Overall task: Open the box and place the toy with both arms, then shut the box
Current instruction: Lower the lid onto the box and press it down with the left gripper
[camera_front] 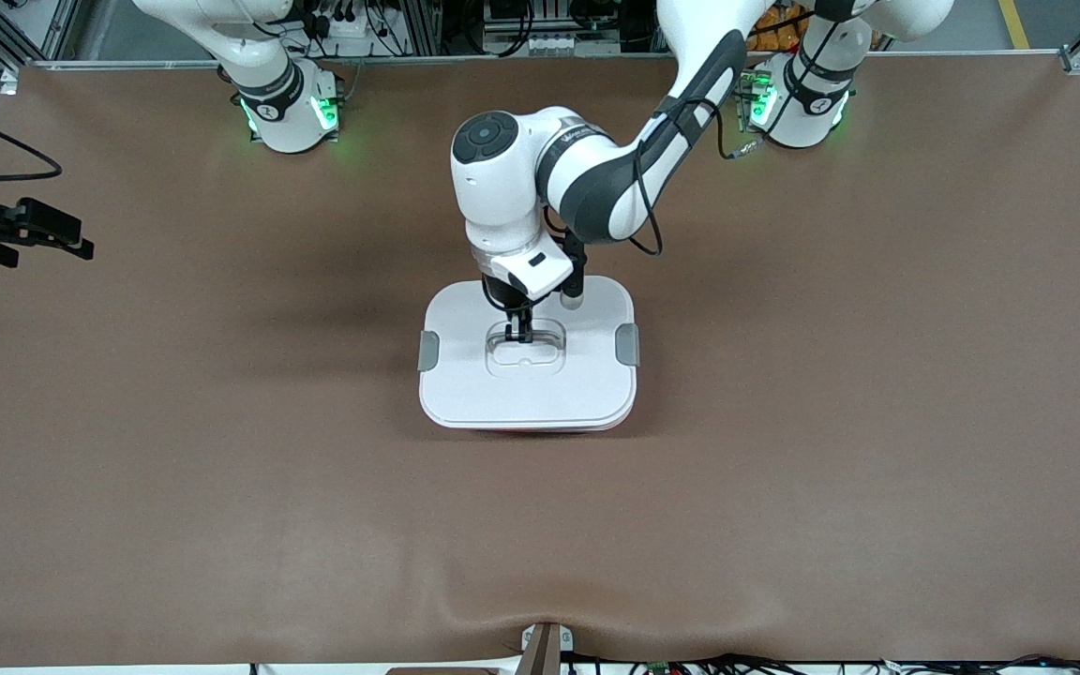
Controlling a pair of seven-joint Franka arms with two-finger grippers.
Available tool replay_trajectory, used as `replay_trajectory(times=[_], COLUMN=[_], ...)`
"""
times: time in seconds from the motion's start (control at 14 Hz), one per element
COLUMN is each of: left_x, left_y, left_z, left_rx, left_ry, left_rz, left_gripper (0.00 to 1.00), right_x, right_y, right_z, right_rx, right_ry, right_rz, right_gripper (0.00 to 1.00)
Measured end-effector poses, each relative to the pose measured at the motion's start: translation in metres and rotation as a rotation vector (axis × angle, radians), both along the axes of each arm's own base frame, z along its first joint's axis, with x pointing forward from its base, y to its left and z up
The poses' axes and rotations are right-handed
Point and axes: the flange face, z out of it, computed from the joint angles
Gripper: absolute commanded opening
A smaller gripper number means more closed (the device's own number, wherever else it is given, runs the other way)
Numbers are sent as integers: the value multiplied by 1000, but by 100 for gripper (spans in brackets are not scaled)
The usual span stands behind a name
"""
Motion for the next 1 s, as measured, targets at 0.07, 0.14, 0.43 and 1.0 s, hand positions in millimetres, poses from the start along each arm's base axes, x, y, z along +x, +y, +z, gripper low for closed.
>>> replay_trajectory(times=[0.07,0.14,0.43,1.0], left_x=[0,0,0,-3], left_y=[0,0,0,3], left_z=[0,0,-1,-14], left_rx=[1,2,6,25], left_ry=[0,1,3,18], left_rz=[-4,-10,-20,-22], left_gripper=[0,0,0,0], right_x=[0,0,0,1], right_y=[0,0,0,0], right_z=[0,0,0,-1], right_rx=[0,0,0,0], right_ry=[0,0,0,2], right_rz=[0,0,0,0], right_gripper=[100,100,100,100])
